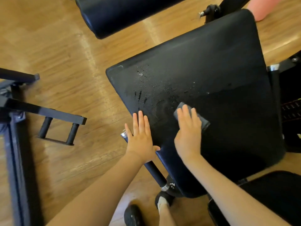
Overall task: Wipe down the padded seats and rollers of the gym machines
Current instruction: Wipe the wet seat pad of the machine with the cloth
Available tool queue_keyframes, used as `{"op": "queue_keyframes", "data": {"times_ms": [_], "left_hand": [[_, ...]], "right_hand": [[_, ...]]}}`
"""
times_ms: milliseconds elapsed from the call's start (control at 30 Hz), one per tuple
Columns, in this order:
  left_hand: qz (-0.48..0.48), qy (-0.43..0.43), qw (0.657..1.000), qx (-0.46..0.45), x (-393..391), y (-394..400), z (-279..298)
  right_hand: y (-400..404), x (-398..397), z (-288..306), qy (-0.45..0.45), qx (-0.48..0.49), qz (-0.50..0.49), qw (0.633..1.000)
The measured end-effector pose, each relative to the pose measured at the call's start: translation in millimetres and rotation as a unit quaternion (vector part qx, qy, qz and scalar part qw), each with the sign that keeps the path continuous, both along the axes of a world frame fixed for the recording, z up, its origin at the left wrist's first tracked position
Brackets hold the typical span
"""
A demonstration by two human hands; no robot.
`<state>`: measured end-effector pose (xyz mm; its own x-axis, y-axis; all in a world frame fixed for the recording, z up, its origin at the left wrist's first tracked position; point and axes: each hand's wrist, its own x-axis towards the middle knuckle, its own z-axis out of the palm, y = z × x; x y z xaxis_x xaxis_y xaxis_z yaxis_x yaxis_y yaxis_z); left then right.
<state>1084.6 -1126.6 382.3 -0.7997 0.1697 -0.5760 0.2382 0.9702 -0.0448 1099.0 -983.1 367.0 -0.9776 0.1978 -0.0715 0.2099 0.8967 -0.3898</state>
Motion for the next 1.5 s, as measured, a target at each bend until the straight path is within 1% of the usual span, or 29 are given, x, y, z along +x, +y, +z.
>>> {"op": "queue_keyframes", "data": {"times_ms": [67,133,267,333,367,500,567,600,633,667,733,767,800,867,933,1067,1200,1267,1367,1433,1500], "left_hand": [[-0.003,0.005,1.000,0.015,0.3,-3.3,-1.8],[-0.013,0.021,0.999,0.036,0.9,-10.7,-2.9],[-0.054,0.069,0.992,0.090,-0.9,-33.5,-1.9],[-0.076,0.076,0.986,0.127,-3.2,-43.0,-5.7],[-0.093,0.079,0.984,0.129,-3.5,-45.9,-7.5],[-0.092,0.063,0.987,0.114,-4.2,-49.2,-15.2],[-0.103,0.054,0.985,0.130,-8.1,-49.5,-12.5],[-0.098,0.032,0.986,0.130,-8.7,-51.6,-10.5],[-0.093,0.033,0.985,0.141,-9.0,-53.8,-8.0],[-0.085,0.048,0.983,0.157,-8.7,-56.8,-7.3],[-0.009,0.073,0.979,0.192,-5.7,-63.6,-7.7],[0.027,0.084,0.976,0.198,-5.2,-67.1,-9.8],[0.044,0.091,0.975,0.196,-4.9,-70.8,-13.0],[0.030,0.095,0.978,0.184,-6.1,-76.2,-16.1],[0.016,0.079,0.979,0.187,-11.1,-75.6,-13.8],[0.033,0.069,0.977,0.200,-20.1,-63.5,-3.4],[-0.012,0.076,0.985,0.152,-34.9,-48.2,3.6],[-0.005,0.056,0.990,0.132,-38.9,-41.5,6.5],[0.027,0.056,0.990,0.124,-38.6,-29.3,14.9],[0.049,0.038,0.993,0.100,-37.6,-16.9,22.2],[0.072,0.023,0.995,0.072,-39.6,-3.7,27.6]], "right_hand": [[-25.6,14.2,-3.9,-0.020,0.007,0.095,0.995],[-38.3,24.2,-7.7,-0.040,0.012,0.160,0.986],[-25.4,24.0,-11.2,-0.008,0.052,0.226,0.973],[-16.2,21.3,-9.0,0.003,0.071,0.263,0.962],[-12.3,19.6,-6.6,0.008,0.076,0.284,0.956],[7.4,4.2,-0.3,0.028,0.111,0.387,0.915],[13.6,-7.2,-0.7,0.030,0.121,0.441,0.889],[13.5,-12.6,-1.6,0.033,0.124,0.460,0.879],[11.3,-17.3,-2.1,0.035,0.122,0.469,0.874],[6.7,-21.1,-2.4,0.036,0.117,0.471,0.874],[-7.6,-25.7,-2.5,0.042,0.102,0.454,0.884],[-15.2,-26.7,-2.3,0.047,0.095,0.440,0.892],[-21.6,-26.6,-2.9,0.047,0.086,0.427,0.899],[-29.6,-25.8,-1.9,0.041,0.070,0.410,0.908],[-28.6,-26.3,0.0,0.039,0.068,0.410,0.908],[-17.5,-31.2,1.7,0.021,0.075,0.454,0.887],[-7.6,-36.5,1.5,0.012,0.071,0.459,0.885],[-0.2,-37.7,1.1,0.012,0.075,0.454,0.888],[21.9,-41.8,-2.3,0.029,0.063,0.409,0.910],[47.0,-44.4,-5.1,0.046,0.042,0.355,0.933],[76.8,-49.3,-5.5,0.054,0.044,0.309,0.949]]}}
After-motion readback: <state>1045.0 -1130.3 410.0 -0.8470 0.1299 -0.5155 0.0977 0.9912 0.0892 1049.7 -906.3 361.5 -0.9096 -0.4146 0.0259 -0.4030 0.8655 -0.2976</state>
